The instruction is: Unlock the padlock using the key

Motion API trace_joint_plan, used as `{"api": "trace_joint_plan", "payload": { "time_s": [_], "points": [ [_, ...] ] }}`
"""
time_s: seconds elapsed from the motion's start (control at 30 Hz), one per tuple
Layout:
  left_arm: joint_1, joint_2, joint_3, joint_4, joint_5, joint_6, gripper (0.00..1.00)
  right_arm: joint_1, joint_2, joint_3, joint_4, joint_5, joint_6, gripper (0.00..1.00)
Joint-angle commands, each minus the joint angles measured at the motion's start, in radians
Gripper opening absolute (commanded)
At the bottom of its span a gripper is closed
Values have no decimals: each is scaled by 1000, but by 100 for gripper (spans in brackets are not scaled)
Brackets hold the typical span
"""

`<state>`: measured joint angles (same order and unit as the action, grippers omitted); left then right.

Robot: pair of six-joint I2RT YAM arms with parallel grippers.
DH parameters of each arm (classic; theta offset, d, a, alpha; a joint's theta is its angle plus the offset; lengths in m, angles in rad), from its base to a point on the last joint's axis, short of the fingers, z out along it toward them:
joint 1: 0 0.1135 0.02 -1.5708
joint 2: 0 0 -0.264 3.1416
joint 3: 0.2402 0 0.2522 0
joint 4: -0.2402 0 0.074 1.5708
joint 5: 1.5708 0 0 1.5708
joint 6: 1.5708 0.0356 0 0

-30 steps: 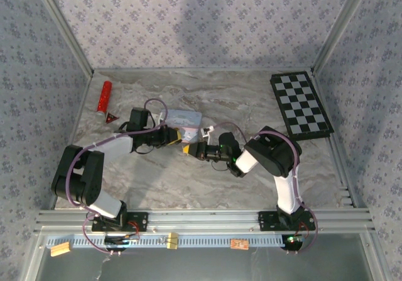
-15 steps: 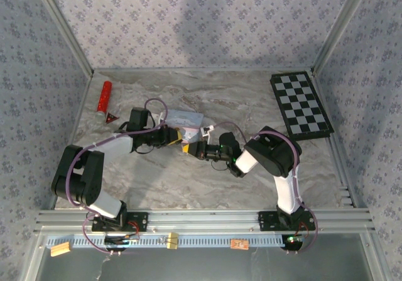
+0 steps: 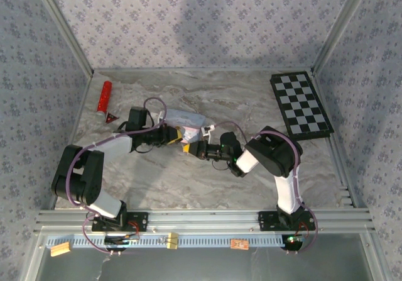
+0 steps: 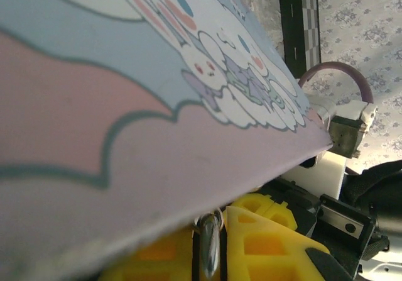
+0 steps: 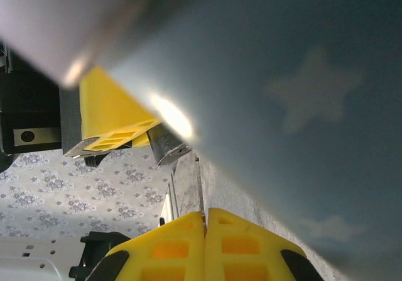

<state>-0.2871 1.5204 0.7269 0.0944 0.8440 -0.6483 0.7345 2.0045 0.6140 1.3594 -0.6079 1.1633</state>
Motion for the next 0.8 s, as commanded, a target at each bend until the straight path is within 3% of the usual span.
{"api": "trace_joint_plan", "payload": {
  "time_s": [0.0,0.77],
  "points": [
    [5,0,-3,70,76,4,0,-6,-37,-8,33,-18,-12,0],
    [-2,23,-28,166,119,-64,0,-6,-52,10,33,-11,0,0]
  ]
}}
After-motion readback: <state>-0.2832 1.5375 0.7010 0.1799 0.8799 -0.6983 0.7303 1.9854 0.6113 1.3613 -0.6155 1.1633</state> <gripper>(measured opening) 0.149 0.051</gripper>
